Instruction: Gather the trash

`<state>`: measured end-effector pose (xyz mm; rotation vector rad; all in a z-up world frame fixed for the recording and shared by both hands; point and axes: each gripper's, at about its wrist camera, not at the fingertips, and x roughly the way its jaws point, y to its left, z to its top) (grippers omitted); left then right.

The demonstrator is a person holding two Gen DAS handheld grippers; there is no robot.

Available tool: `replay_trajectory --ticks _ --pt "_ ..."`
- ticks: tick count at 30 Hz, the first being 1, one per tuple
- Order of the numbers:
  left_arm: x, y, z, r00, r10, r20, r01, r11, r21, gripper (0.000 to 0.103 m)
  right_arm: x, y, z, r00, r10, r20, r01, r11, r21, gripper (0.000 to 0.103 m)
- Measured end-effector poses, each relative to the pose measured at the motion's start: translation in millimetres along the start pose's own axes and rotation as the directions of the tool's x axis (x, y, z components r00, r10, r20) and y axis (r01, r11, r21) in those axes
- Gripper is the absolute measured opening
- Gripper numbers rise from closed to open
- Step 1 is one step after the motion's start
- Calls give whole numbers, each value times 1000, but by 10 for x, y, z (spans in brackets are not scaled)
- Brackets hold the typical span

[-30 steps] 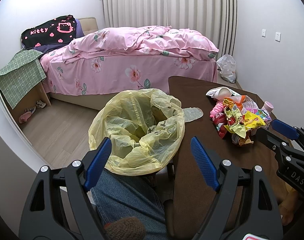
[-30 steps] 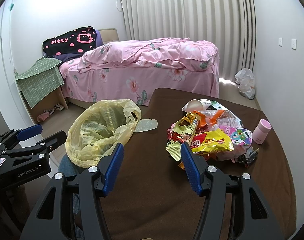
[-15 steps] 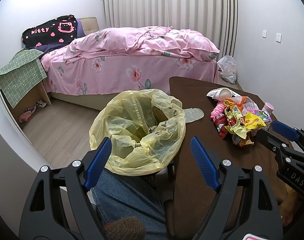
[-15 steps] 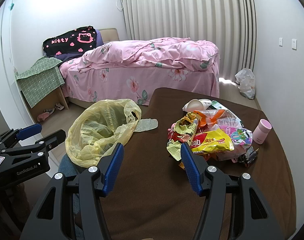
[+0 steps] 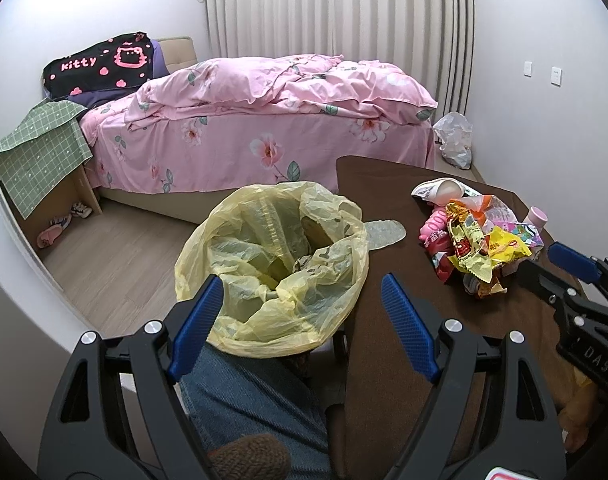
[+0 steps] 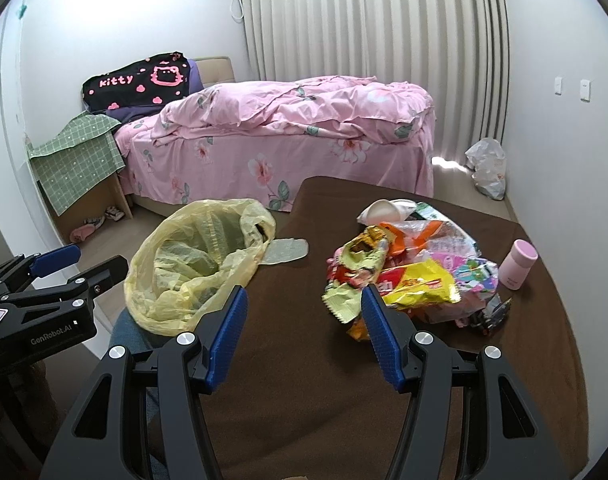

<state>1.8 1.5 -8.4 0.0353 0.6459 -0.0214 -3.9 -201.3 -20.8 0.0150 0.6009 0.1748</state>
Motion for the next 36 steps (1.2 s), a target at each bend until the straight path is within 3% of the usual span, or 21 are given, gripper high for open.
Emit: replay_trajectory --ticks 5,11,15,18,22,24,29,32,36 --pt "136 -90 112 997 -75 8 75 997 -2 77 4 -395 28 995 -94 19 94 995 23 56" --pt "480 -345 240 982 -189 -12 189 981 33 77 81 -961 24 980 -201 8 200 977 76 56" --pt "678 -573 348 953 -299 -39 301 951 71 77 184 -1237 10 972 -235 -6 234 969 83 56" --pt "874 -788 459 944 -329 -21 329 936 123 78 335 -1408 14 972 -234 -29 236 969 72 56" --pt "1399 -1037 663 893 -430 -134 442 893 87 81 515 -1592 42 969 -243 -43 246 968 53 56" --pt "1623 -1120 767 891 -429 -145 441 895 63 81 624 -1689 84 968 -247 -44 248 968 44 56" --pt "2091 -1428 1177 845 -506 -174 522 851 58 81 872 -1979 231 972 -228 -57 232 970 67 56" --pt "2428 -1618 1337 840 -496 -222 522 849 79 81 986 -2110 335 974 -215 -69 221 971 95 56" --pt "2929 -1664 1360 788 -514 -337 529 847 -56 76 1265 -2250 569 988 -132 -83 140 986 95 56"
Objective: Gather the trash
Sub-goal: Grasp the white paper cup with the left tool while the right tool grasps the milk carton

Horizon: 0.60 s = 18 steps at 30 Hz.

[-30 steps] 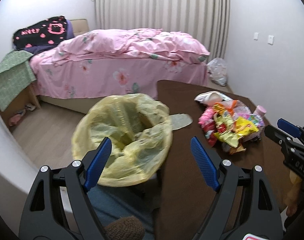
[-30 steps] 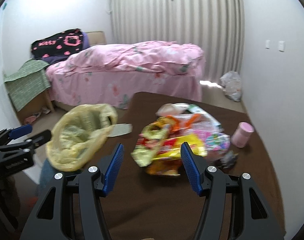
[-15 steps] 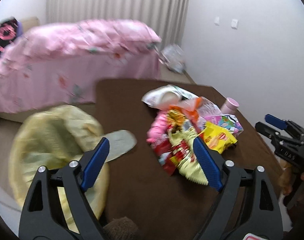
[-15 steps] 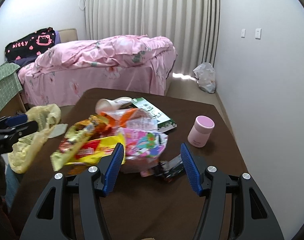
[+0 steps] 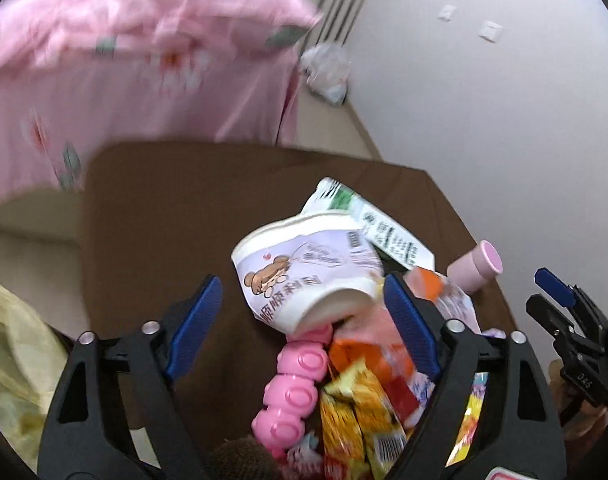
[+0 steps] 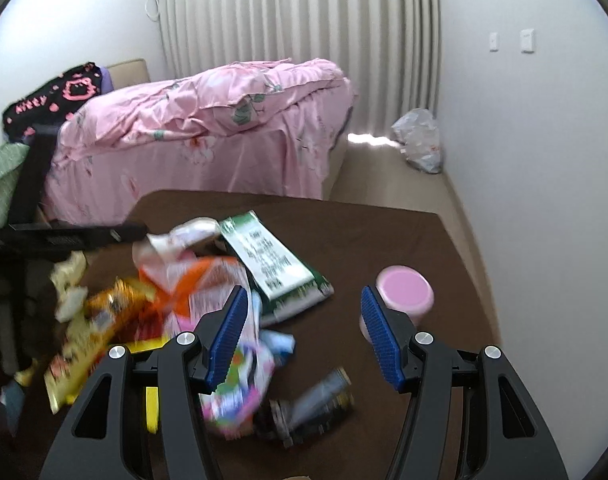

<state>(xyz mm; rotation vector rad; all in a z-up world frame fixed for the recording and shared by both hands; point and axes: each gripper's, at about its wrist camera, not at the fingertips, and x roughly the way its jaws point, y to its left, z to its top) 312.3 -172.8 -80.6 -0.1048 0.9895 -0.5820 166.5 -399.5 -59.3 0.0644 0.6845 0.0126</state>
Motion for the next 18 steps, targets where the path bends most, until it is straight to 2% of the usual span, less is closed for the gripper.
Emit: replay_trajectory --ticks 3,5,8,12,18 --pt "49 95 -5 1000 -5 -5 5 1000 -28 76 409 89 230 995 46 -83 -56 991 -119 56" --pt "32 115 -31 1000 -9 -8 9 1000 -27 75 693 155 373 983 90 -158 -118 977 -179 56" --pt "44 224 -33 1000 27 -13 -27 999 -24 75 1083 284 545 967 95 -236 -158 952 -263 56" --pt "0 442 -36 999 51 -2 -51 998 -44 73 1414 407 622 937 135 -323 -233 929 -287 56" --pt "-110 564 -34 999 -16 30 17 999 -45 72 1750 538 630 913 127 -389 -256 919 -301 56"
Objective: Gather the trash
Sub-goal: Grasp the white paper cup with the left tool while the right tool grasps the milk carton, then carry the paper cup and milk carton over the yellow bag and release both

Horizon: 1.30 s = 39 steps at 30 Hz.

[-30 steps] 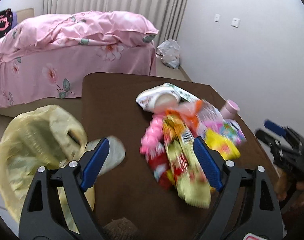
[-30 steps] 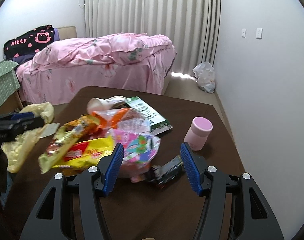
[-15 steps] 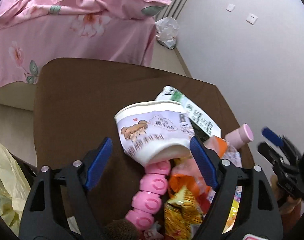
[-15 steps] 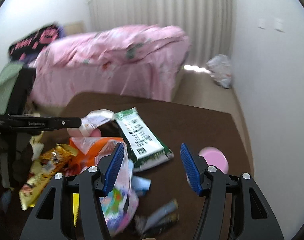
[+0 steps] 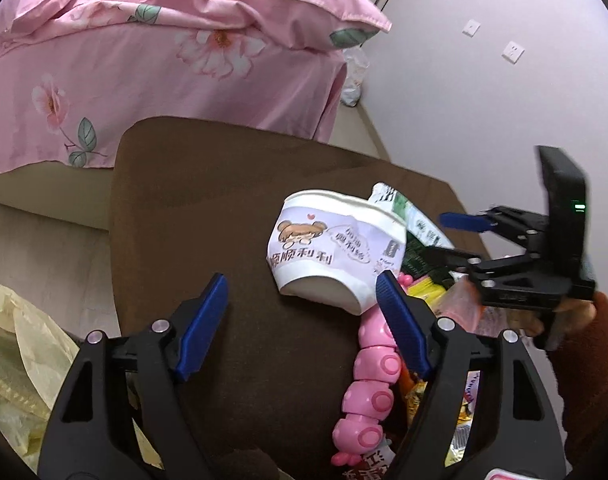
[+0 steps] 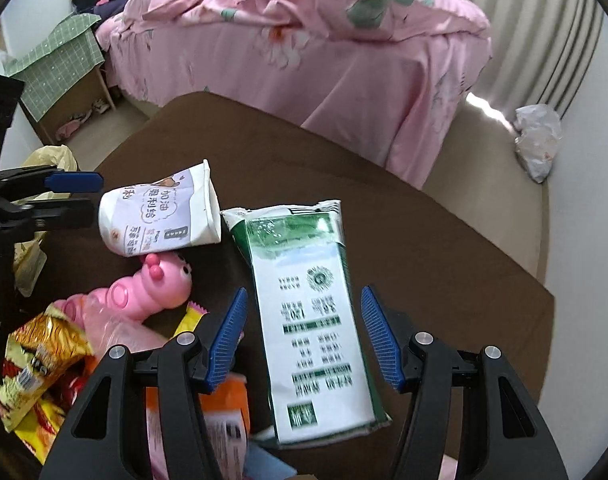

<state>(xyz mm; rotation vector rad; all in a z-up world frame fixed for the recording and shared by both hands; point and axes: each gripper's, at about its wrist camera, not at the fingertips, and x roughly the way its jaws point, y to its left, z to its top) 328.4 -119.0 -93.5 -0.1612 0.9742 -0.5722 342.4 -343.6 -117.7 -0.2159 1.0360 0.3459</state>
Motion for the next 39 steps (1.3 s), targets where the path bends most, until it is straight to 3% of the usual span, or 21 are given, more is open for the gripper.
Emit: replay_trajectory --ticks 6,11,15,19,22,30,39 --pt "93 -69 10 1000 -11 -14 10 1000 -20 72 134 -72 89 999 35 -22 -34 998 56 52" --pt "251 -73 17 999 30 -32 -31 998 -52 72 -311 -122 -5 994 6 113 -19 993 119 51" --pt "346 -14 68 997 59 -45 -64 990 -124 67 -811 -118 -269 965 -44 258 0 985 171 50" --pt "370 15 96 995 90 -50 -98 978 -187 60 -1167 -33 -587 938 -99 332 34 980 196 50" --pt "363 27 72 998 33 -46 -42 974 -221 46 -1329 -2 -764 923 -135 361 59 975 214 50" --pt "26 -267 -46 989 121 86 -115 991 -68 39 -1738 54 -1151 880 -210 426 91 955 282 50" --pt "-703 -624 -156 958 149 245 -169 983 65 39 -2248 152 -1426 834 -272 480 111 935 335 50"
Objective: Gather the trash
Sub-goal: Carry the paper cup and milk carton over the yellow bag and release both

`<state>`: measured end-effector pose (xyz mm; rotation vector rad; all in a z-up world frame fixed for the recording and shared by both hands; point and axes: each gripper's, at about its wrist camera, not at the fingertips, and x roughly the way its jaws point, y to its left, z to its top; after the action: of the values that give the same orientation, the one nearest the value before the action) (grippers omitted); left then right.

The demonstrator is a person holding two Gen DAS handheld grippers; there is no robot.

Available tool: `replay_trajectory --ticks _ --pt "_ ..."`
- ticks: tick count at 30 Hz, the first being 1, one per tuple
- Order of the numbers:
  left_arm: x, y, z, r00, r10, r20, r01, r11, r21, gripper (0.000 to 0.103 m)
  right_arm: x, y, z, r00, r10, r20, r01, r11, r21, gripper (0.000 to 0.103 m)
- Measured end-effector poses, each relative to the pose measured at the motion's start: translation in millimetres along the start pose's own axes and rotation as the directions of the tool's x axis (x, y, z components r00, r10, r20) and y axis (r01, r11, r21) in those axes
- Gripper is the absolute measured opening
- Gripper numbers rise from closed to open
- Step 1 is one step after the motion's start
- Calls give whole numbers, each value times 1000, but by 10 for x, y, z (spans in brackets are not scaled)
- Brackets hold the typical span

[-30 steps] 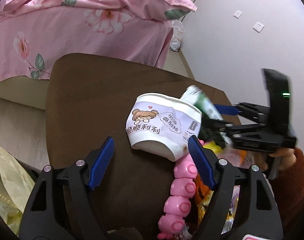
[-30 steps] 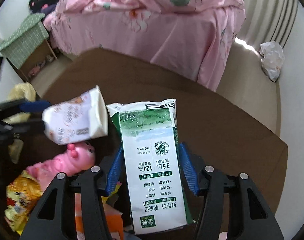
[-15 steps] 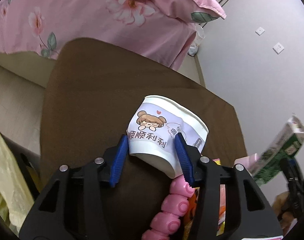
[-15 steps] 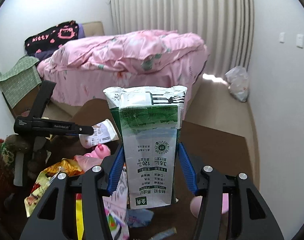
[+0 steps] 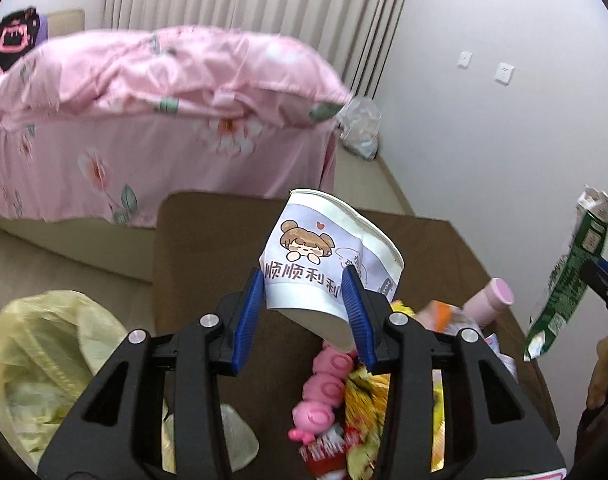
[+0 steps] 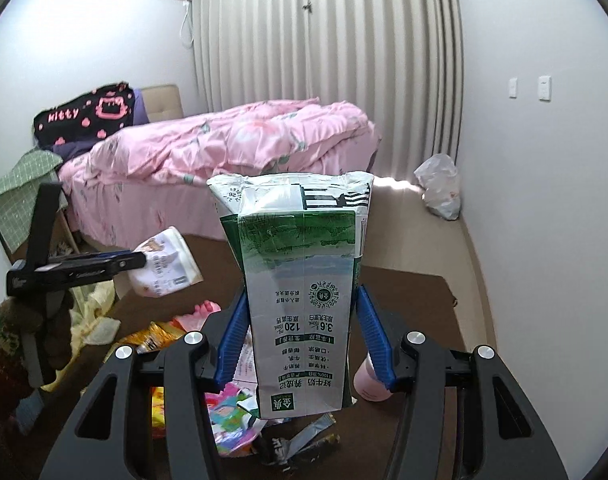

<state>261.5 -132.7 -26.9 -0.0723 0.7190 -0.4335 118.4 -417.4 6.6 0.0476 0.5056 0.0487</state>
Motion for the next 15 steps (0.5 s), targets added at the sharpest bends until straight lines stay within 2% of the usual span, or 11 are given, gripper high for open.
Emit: replay_trajectory --ticks 4,7,11,15 --pt "-473 -117 -53 997 -18 77 13 998 65 39 -243 85 45 1000 12 28 -12 1000 1 50" --pt "-775 -166 -143 994 -14 108 3 995 97 39 -422 274 75 998 31 58 -29 999 -29 50" --pt "-1145 -90 -269 989 46 143 -62 992 106 39 -562 505 135 994 70 87 -66 997 -47 50" --pt "-1479 115 -392 979 119 166 -131 989 68 39 -634 832 171 987 116 112 -107 991 -82 50"
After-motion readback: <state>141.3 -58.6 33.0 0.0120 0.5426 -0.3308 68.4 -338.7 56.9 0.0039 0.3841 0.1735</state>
